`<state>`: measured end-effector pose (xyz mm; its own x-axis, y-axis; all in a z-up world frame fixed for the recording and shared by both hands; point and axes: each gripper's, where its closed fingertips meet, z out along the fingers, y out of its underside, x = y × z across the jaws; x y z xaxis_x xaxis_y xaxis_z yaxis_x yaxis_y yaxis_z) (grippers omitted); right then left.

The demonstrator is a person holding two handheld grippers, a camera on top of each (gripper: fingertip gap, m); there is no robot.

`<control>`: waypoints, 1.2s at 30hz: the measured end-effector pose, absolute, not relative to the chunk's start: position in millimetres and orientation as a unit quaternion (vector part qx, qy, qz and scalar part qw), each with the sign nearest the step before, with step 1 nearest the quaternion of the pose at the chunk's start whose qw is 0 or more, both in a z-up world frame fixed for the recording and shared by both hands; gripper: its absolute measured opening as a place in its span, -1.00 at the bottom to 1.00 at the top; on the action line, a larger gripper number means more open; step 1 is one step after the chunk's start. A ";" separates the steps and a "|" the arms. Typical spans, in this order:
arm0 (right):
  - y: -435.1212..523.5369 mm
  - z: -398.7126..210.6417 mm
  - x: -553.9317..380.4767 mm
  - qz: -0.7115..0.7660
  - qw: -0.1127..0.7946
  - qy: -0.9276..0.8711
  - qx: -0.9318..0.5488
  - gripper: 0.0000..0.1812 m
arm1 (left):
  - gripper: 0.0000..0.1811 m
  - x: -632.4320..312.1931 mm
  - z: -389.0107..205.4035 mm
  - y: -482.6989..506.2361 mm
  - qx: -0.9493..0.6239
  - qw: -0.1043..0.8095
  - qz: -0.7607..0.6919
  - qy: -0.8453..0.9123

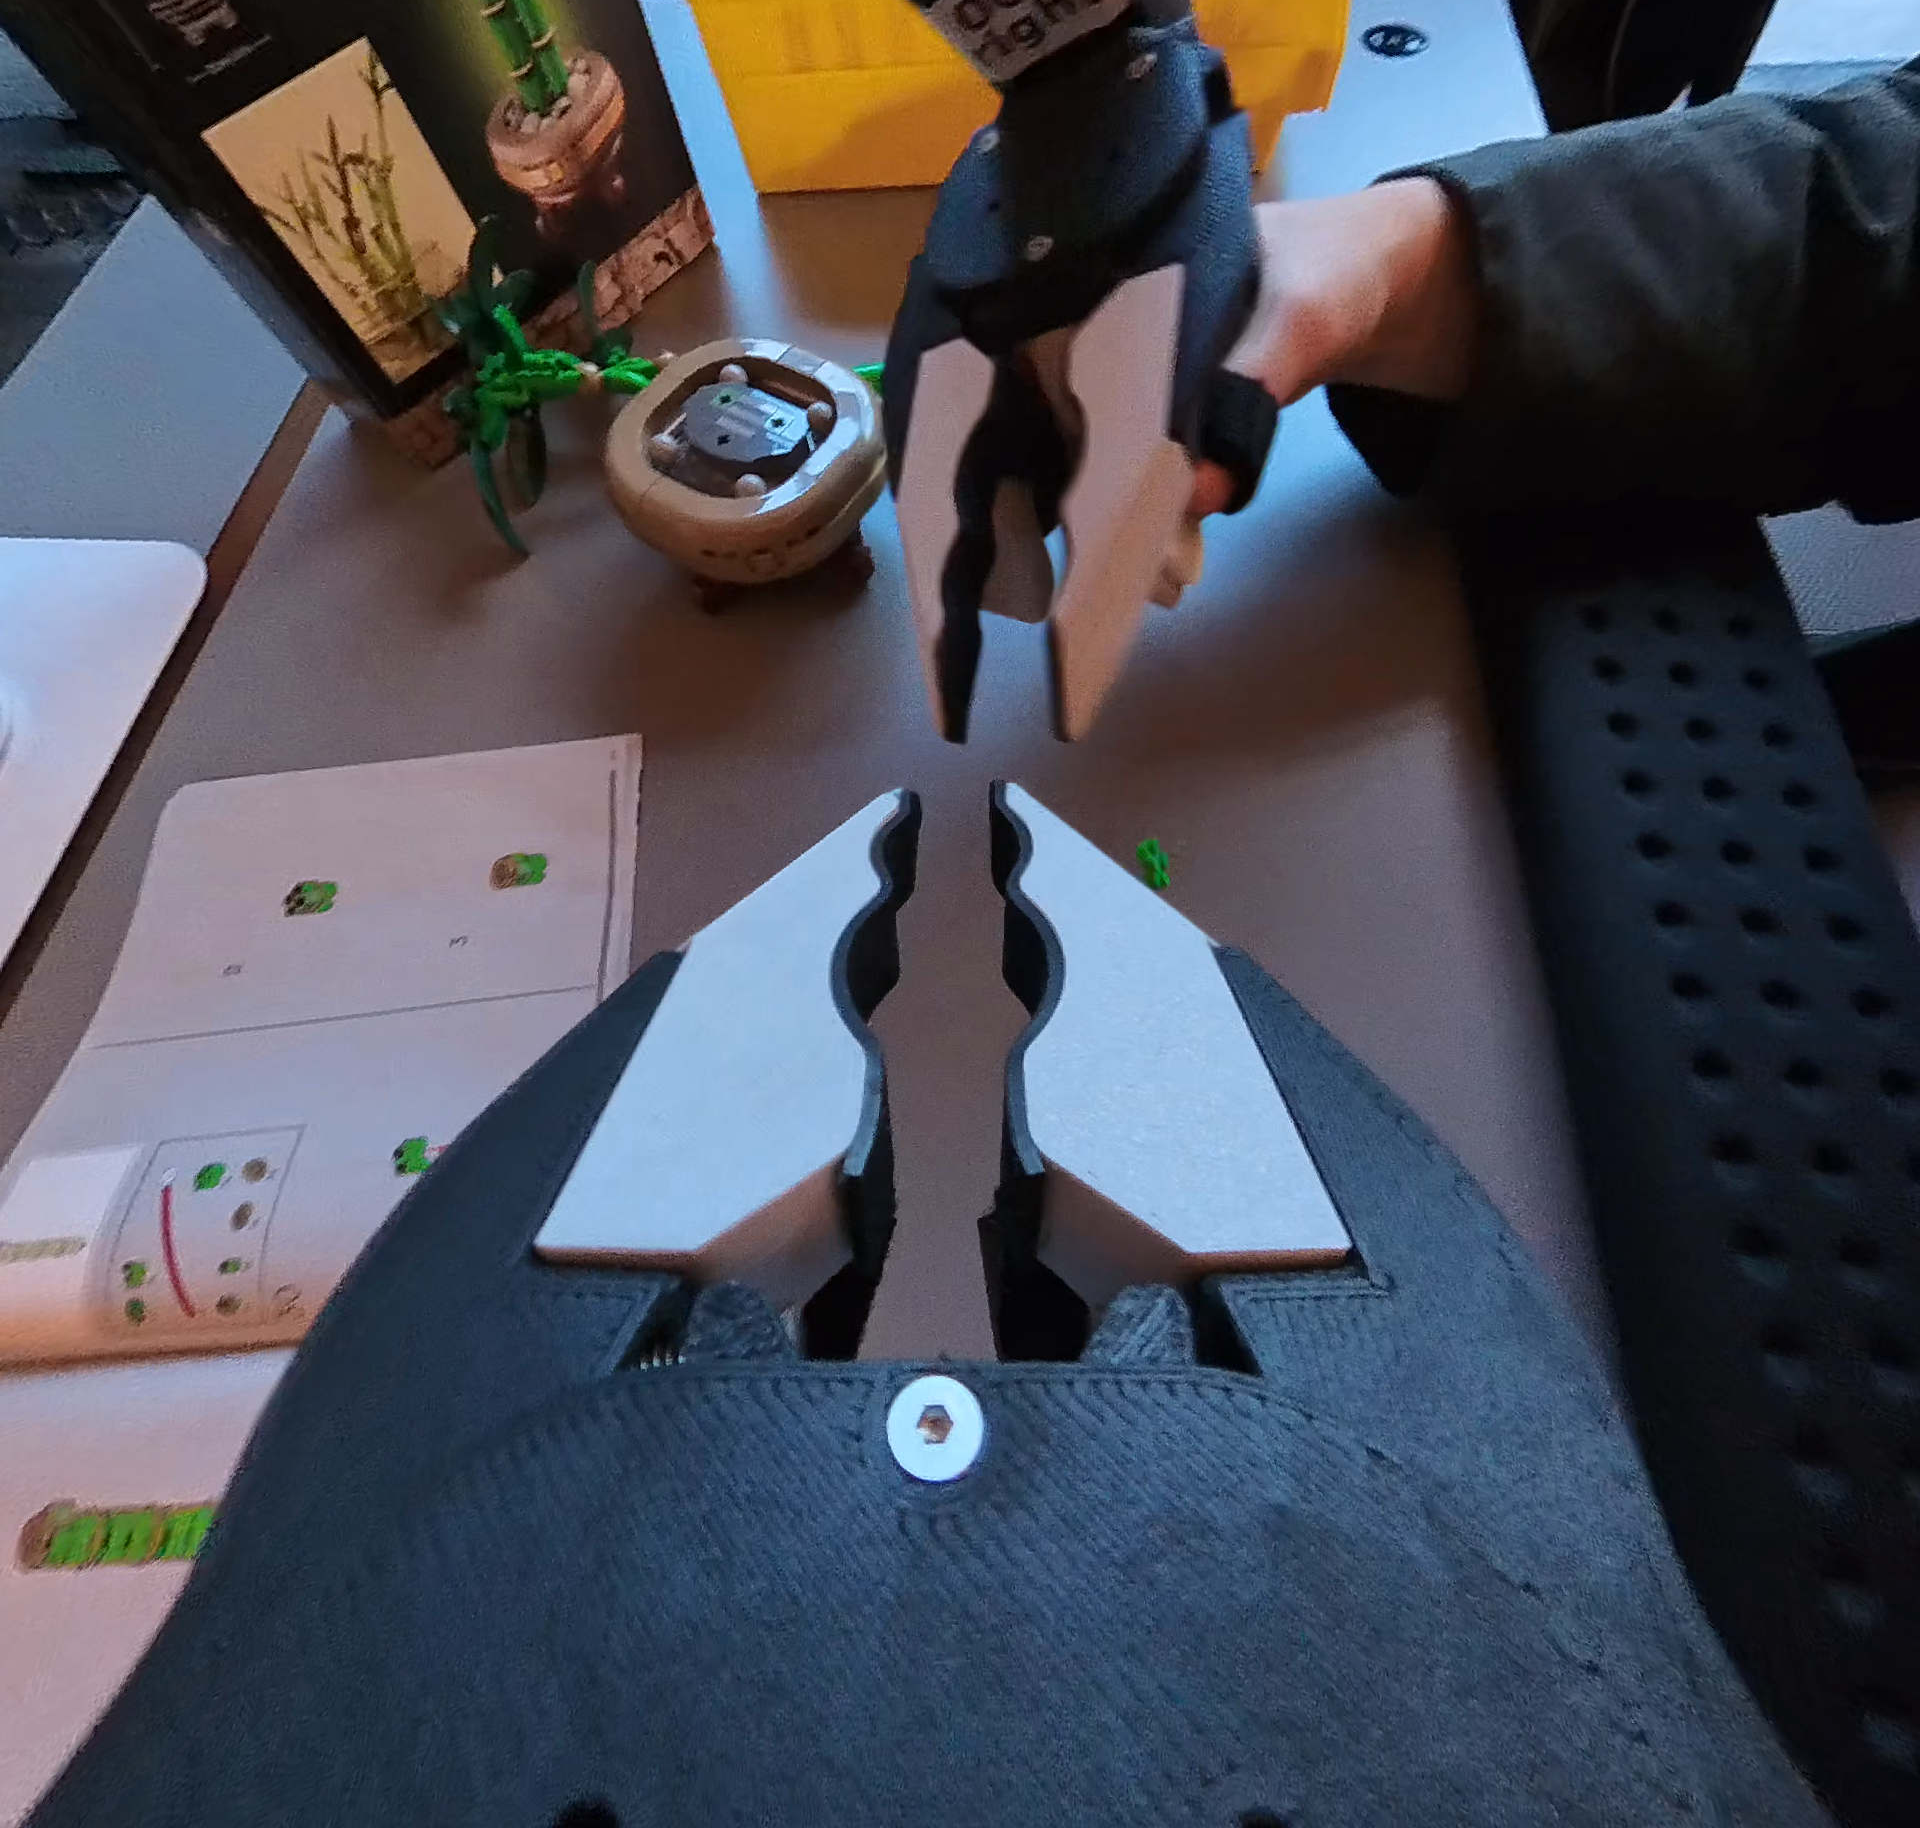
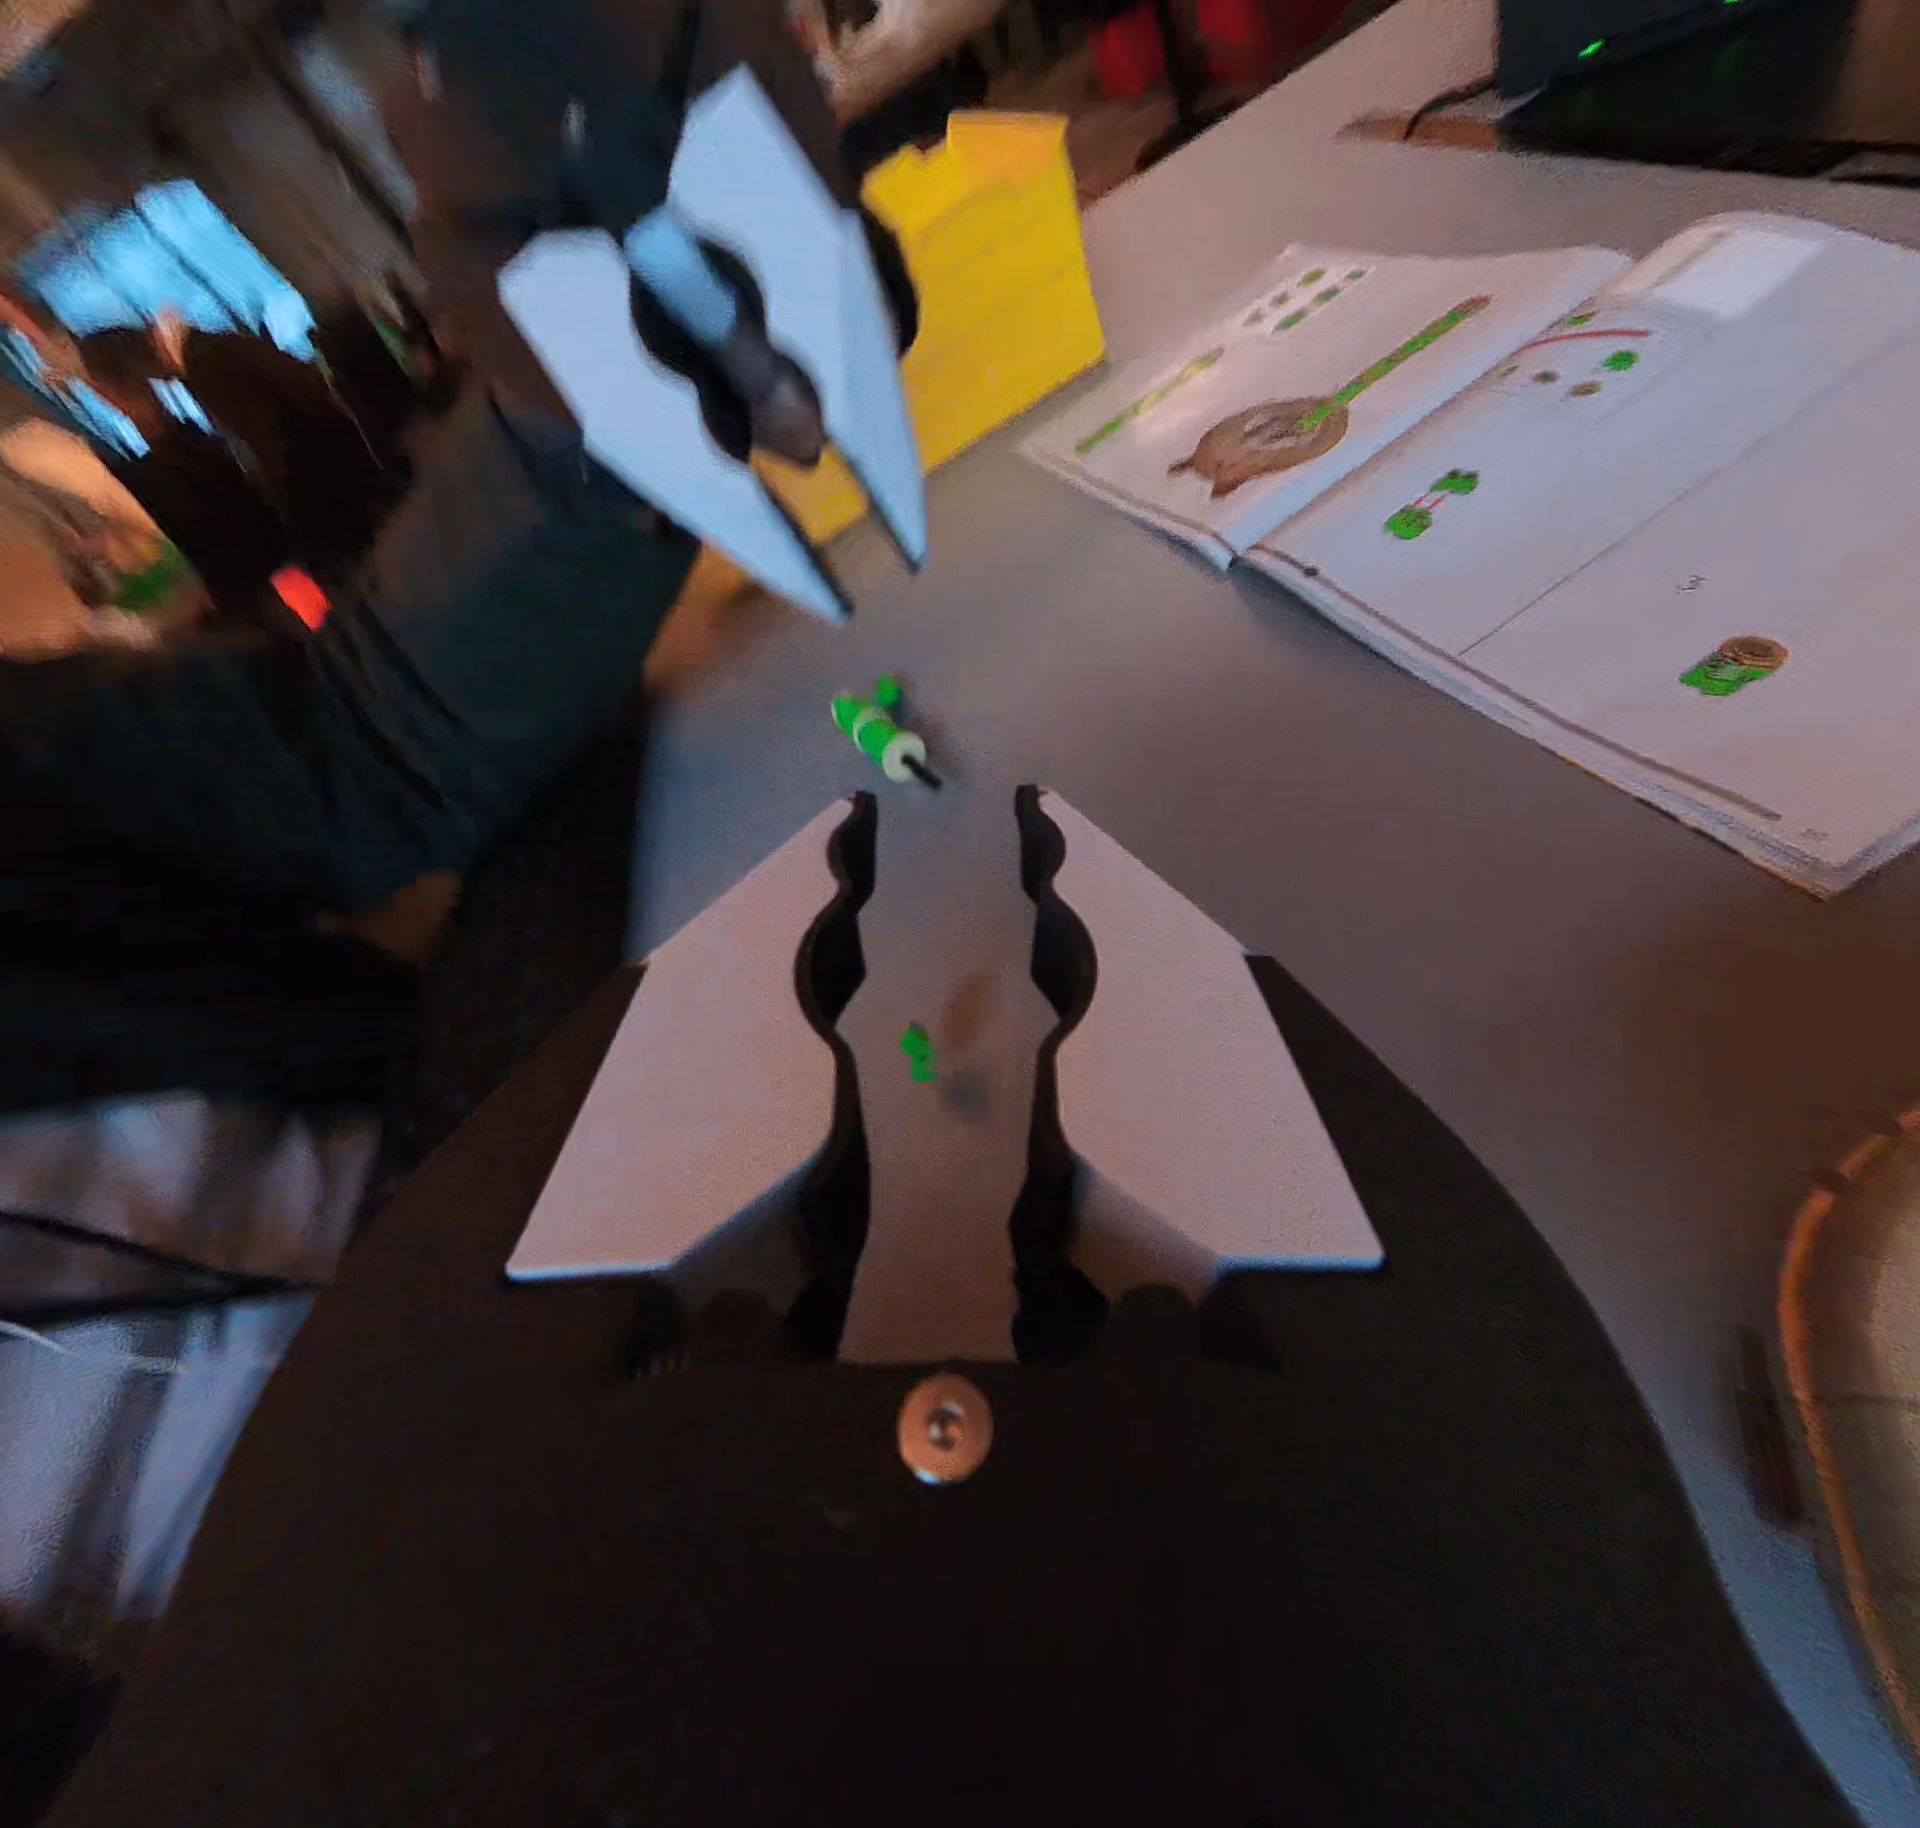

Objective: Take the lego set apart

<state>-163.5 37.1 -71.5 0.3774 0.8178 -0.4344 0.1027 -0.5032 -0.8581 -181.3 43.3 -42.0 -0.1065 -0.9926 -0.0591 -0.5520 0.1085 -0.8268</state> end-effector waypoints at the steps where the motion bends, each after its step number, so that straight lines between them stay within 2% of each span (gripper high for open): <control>1: 29.5 -78.0 -168.4 0.445 0.377 -0.350 -0.733 -0.66 | -0.87 -183.4 -42.3 45.2 -0.581 0.334 -0.326 0.667; 3: 10.7 -92.5 -177.1 0.424 0.346 -0.421 -0.724 -0.57 | -0.87 -186.0 -40.6 47.3 -0.582 0.338 -0.325 0.665; 6: -1.6 -131.5 -169.3 0.331 0.301 -0.509 -0.735 -0.54 | -0.87 -187.4 -36.2 47.5 -0.580 0.340 -0.333 0.661; 9: 0.1 -153.7 -161.6 0.262 0.294 -0.553 -0.734 -0.57 | -0.87 -188.6 -34.9 46.7 -0.578 0.340 -0.335 0.662; 18: 13.3 -156.1 -155.6 0.240 0.309 -0.535 -0.749 -0.66 | -0.88 -188.4 -37.6 46.3 -0.578 0.337 -0.331 0.666; 20: 13.0 -156.8 -157.8 0.246 0.305 -0.534 -0.749 -0.84 | -0.88 -188.4 -40.2 46.6 -0.579 0.334 -0.329 0.667; 21: 14.8 -156.6 -156.1 0.234 0.302 -0.534 -0.754 -0.84 | -0.88 -188.6 -42.1 46.1 -0.579 0.330 -0.329 0.669; 23: 18.7 -142.5 -158.4 0.211 0.345 -0.549 -0.732 -0.84 | -0.84 -188.3 -45.5 42.9 -0.578 0.319 -0.338 0.670; 25: 26.7 -115.1 -162.4 0.164 0.430 -0.561 -0.688 -0.85 | -0.77 -187.6 -50.3 38.8 -0.586 0.294 -0.357 0.665; 28: 31.3 -79.2 -164.7 0.069 0.533 -0.579 -0.613 -0.85 | -0.65 -179.1 -56.9 33.5 -0.628 0.218 -0.426 0.614; 32: 33.9 -66.8 -165.2 0.019 0.570 -0.577 -0.584 -0.84 | -0.67 -161.7 -49.2 24.4 -0.643 0.109 -0.552 0.520; 36: 34.6 -59.3 -165.9 0.008 0.587 -0.570 -0.575 -0.84 | -0.68 -158.8 -66.1 34.4 -0.669 0.115 -0.525 0.513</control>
